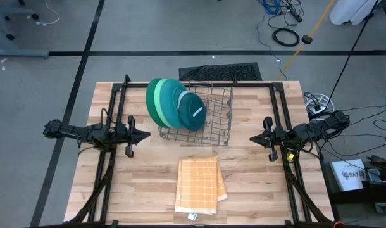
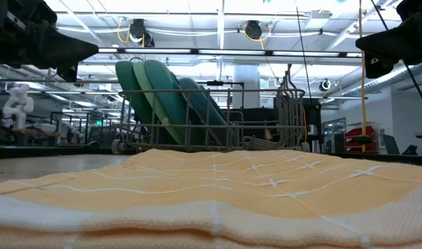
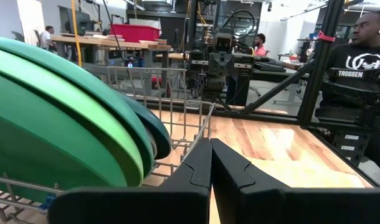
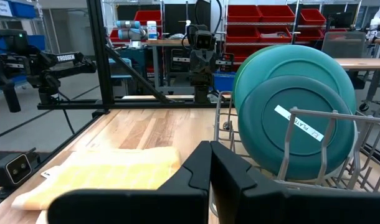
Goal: Sort dishes
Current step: Return to Home Position
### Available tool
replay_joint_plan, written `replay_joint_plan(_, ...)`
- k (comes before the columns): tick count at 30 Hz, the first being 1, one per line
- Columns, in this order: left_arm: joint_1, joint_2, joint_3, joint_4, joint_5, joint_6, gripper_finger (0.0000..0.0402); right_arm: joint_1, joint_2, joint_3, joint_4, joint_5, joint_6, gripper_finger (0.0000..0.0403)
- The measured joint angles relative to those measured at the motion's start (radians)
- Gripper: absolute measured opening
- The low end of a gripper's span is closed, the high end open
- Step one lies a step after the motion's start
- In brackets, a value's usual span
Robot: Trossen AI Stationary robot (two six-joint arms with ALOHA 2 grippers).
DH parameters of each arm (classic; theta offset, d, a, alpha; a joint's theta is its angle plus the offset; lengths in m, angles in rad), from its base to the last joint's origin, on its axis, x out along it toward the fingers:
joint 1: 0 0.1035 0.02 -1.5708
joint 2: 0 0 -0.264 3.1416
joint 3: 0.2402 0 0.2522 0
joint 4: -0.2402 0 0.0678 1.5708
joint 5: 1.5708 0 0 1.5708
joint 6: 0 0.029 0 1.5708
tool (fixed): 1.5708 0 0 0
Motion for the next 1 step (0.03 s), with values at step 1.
replay_joint_plan(1,0.000,0.000,0.000,0.000,0.000,0.000,0.0006,0.000,0.000,0.000,0.000,0.000,0.000,0.0000)
